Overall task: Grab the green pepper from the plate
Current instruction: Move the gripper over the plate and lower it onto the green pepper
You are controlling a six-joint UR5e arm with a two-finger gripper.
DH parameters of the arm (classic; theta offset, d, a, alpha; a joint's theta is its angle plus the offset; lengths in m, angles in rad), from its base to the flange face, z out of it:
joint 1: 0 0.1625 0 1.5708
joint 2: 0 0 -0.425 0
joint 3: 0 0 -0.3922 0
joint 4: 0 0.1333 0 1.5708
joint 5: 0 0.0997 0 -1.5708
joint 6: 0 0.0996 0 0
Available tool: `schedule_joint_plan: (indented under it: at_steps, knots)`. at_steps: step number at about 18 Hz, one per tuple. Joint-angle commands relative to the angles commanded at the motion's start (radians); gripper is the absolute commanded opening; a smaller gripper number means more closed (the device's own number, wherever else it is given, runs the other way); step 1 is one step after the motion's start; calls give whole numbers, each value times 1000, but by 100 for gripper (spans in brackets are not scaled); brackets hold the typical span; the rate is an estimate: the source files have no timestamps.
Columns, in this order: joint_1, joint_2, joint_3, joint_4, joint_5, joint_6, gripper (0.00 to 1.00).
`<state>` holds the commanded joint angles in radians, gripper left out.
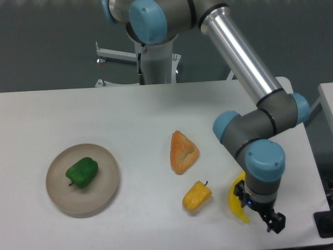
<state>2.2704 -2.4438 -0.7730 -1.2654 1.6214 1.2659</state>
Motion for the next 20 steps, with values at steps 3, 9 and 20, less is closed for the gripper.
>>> schedule_joint_plan:
  at_steps: [3, 9, 20]
  knots:
    - [-44, 60, -37, -58, -21, -84, 100]
    - [-158, 173, -132, -115, -112, -242, 100]
    - [-350, 299, -393, -108, -192, -485, 100]
